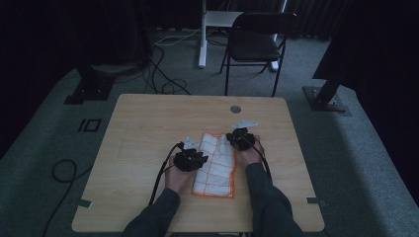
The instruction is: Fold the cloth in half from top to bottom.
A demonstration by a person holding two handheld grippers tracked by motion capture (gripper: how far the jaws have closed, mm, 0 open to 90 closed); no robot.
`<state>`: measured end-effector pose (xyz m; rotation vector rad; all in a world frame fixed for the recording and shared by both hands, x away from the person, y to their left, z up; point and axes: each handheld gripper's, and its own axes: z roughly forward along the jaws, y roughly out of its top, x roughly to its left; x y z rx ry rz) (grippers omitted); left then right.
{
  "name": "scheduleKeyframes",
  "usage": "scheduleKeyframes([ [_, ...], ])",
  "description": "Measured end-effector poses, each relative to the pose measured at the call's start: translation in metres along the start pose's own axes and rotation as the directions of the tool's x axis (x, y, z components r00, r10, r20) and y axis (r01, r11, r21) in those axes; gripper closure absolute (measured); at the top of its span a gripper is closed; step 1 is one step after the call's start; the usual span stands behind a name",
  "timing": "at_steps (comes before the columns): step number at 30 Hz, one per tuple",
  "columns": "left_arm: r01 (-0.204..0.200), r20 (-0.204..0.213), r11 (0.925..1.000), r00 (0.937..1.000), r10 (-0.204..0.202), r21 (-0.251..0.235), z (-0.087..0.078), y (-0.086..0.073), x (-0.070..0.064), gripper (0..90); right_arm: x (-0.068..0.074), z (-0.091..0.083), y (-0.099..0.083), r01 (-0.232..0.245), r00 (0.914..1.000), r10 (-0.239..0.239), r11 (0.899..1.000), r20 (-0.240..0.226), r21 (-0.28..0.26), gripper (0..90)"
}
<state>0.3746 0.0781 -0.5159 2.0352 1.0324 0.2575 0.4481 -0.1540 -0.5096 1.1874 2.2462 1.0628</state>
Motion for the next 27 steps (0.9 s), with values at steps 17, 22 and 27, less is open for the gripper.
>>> scheduleKeyframes([
  [17, 0.024, -0.198, 0.9997, 0.9799, -0.024, -0.001, 0.043, 0.024, 0.016, 63.1, -0.002, 0.010, 0.005, -0.011, 0.9999, 0.011, 1.000, 0.010, 0.002, 88.9],
  [22, 0.031, -0.213, 0.9989, 0.9769, -0.023, 0.034, 0.051, 0.025, 0.018, 77.8, -0.003, 0.011, 0.005, -0.011, 0.9999, 0.011, 1.000, 0.007, -0.001, 88.9],
  [27, 0.062, -0.202, 0.9978, 0.9777, -0.057, 0.022, 0.047, 0.024, 0.024, 87.6, -0.004, 0.013, 0.005, -0.009, 0.9999, 0.010, 1.000, 0.012, -0.003, 88.9],
])
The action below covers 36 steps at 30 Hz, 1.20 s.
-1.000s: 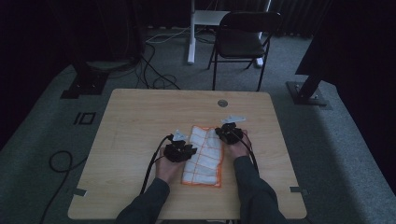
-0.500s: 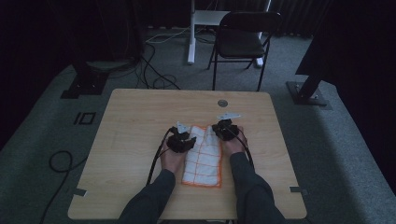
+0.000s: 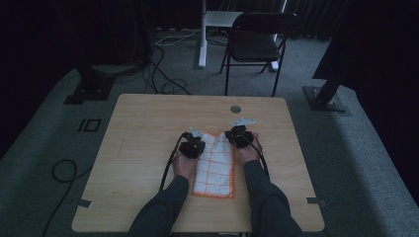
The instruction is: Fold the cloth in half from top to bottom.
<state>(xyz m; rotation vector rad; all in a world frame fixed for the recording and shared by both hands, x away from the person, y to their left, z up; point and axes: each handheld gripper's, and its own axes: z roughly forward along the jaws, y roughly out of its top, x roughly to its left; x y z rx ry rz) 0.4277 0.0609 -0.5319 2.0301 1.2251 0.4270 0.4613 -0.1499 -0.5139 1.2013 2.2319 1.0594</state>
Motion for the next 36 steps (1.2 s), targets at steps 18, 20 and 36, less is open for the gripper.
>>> scheduleKeyframes([
  [18, 0.104, -0.015, 0.9940, 0.9944, -0.105, -0.034, -0.004, -0.009, 0.013, 73.4, -0.009, 0.012, -0.002, -0.040, 0.9977, 0.037, 0.998, 0.057, 0.053, 78.3],
  [20, 0.099, -0.013, 0.9947, 0.9950, -0.099, -0.027, -0.004, -0.009, 0.013, 73.7, -0.009, 0.016, -0.004, -0.043, 0.9980, 0.040, 0.996, 0.049, 0.075, 79.7],
  [36, 0.058, 0.014, 0.9969, 0.9982, -0.058, -0.053, -0.020, -0.010, 0.011, 76.1, -0.012, 0.013, -0.010, -0.051, 0.9965, 0.045, 0.995, 0.070, 0.085, 72.8],
])
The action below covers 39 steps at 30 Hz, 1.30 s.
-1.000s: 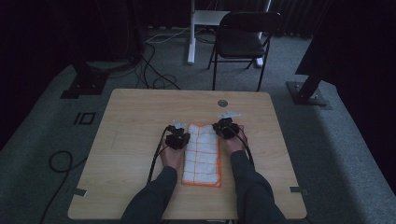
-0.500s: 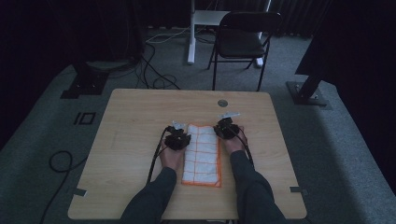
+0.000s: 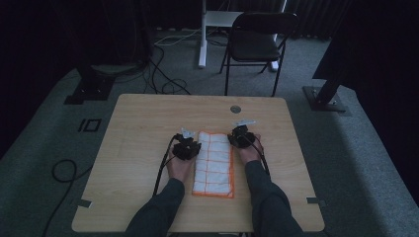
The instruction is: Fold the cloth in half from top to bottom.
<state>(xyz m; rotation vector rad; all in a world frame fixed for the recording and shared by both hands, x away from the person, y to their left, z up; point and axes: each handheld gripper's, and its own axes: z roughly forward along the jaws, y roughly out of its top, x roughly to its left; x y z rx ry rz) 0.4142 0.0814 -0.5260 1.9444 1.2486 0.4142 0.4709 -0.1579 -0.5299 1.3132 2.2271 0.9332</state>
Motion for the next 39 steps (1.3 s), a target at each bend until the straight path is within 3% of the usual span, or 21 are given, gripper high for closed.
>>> scheduleKeyframes([
  [3, -0.015, 0.033, 0.9997, 0.9993, 0.016, -0.019, -0.008, -0.003, -0.005, 75.3, -0.002, -0.004, 0.000, -0.015, 0.9998, 0.015, 1.000, 0.013, -0.016, 72.8],
  [5, -0.015, 0.033, 0.9997, 0.9993, 0.016, -0.019, -0.008, -0.003, -0.005, 74.9, -0.002, -0.006, 0.000, -0.016, 0.9998, 0.016, 1.000, 0.014, -0.020, 72.8],
  [6, -0.052, 0.071, 0.9982, 0.9960, 0.054, -0.028, -0.017, -0.006, -0.016, 74.4, -0.002, -0.009, 0.000, -0.015, 0.9998, 0.016, 1.000, 0.013, -0.025, 72.2],
  [8, -0.069, 0.082, 0.9971, 0.9941, 0.072, -0.032, -0.020, -0.007, -0.020, 73.9, -0.002, -0.012, 0.000, -0.015, 0.9998, 0.016, 0.999, 0.010, -0.028, 71.8],
  [11, -0.119, 0.127, 0.9922, 0.9843, 0.123, -0.035, -0.030, -0.012, -0.037, 72.9, -0.001, -0.020, -0.003, -0.007, 1.0000, 0.007, 0.999, -0.003, -0.047, 70.3],
  [12, -0.119, 0.127, 0.9922, 0.9843, 0.123, -0.035, -0.030, -0.012, -0.037, 72.6, -0.001, -0.020, -0.003, -0.007, 1.0000, 0.007, 0.999, -0.003, -0.047, 70.3],
  [13, -0.150, 0.149, 0.9881, 0.9769, 0.153, -0.034, -0.034, -0.015, -0.046, 72.2, 0.000, -0.024, -0.006, -0.007, 1.0000, 0.006, 0.999, -0.007, -0.050, 69.7],
  [14, -0.160, 0.157, 0.9865, 0.9740, 0.163, -0.032, -0.035, -0.017, -0.049, 71.9, 0.001, -0.025, -0.007, -0.004, 1.0000, 0.004, 0.999, -0.009, -0.050, 69.5],
  [16, -0.158, 0.165, 0.9869, 0.9730, 0.161, -0.033, -0.036, -0.018, -0.052, 71.6, 0.001, -0.027, -0.011, -0.006, 0.9999, 0.005, 0.999, -0.014, -0.052, 68.7],
  [18, -0.170, 0.190, 0.9850, 0.9666, 0.172, -0.030, -0.039, -0.023, -0.059, 71.2, 0.003, -0.030, -0.016, -0.003, 0.9999, 0.003, 0.999, -0.017, -0.050, 68.4],
  [23, -0.183, 0.208, 0.9828, 0.9606, 0.184, -0.022, -0.042, -0.028, -0.063, 70.3, 0.006, -0.038, -0.028, 0.006, 0.9997, -0.008, 0.999, -0.022, -0.054, 66.5],
  [34, -0.176, 0.216, 0.9841, 0.9603, 0.176, -0.019, -0.052, -0.041, -0.059, 67.9, 0.016, -0.066, -0.051, 0.031, 0.9988, -0.034, 0.997, -0.037, -0.075, 62.4],
  [39, -0.166, 0.198, 0.9860, 0.9660, 0.166, -0.015, -0.053, -0.047, -0.052, 67.0, 0.018, -0.073, -0.061, 0.034, 0.9985, -0.037, 0.996, -0.041, -0.079, 61.2],
])
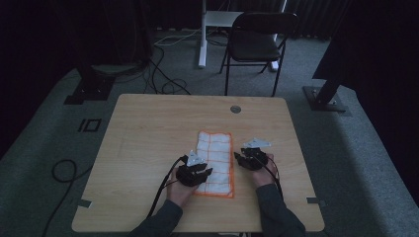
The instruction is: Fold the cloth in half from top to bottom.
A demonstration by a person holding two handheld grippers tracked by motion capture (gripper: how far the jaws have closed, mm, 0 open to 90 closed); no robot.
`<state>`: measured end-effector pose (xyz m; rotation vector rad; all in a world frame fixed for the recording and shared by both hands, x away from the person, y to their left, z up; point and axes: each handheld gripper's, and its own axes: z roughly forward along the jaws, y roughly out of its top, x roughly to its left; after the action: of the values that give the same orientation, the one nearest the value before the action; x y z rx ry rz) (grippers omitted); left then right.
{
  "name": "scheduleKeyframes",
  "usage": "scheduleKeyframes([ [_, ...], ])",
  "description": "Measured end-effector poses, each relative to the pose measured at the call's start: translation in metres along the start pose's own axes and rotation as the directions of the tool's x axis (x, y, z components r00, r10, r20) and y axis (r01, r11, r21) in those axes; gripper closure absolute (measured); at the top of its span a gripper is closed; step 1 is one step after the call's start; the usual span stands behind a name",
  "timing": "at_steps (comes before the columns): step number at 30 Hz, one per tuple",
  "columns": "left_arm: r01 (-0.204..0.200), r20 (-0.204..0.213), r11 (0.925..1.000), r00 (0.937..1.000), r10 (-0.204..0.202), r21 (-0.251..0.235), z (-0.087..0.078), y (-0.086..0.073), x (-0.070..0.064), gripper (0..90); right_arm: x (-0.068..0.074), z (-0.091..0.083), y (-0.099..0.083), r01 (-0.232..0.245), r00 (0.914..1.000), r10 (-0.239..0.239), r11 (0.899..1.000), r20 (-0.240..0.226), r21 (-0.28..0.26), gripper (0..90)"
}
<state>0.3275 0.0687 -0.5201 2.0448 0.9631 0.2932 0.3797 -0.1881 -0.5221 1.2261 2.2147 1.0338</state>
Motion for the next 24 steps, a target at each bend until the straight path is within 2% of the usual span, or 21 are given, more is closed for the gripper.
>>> scheduleKeyframes([
  [6, 0.013, -0.027, 0.9999, 0.9996, -0.013, -0.011, -0.005, -0.003, 0.010, 65.8, -0.001, -0.001, -0.007, -0.009, 1.0000, 0.009, 1.000, -0.004, 0.007, 60.5],
  [24, 0.049, -0.090, 0.9976, 0.9945, -0.053, -0.049, -0.014, 0.010, 0.040, 63.8, 0.001, 0.000, -0.010, -0.015, 0.9998, 0.015, 1.000, -0.011, 0.007, 59.6],
])
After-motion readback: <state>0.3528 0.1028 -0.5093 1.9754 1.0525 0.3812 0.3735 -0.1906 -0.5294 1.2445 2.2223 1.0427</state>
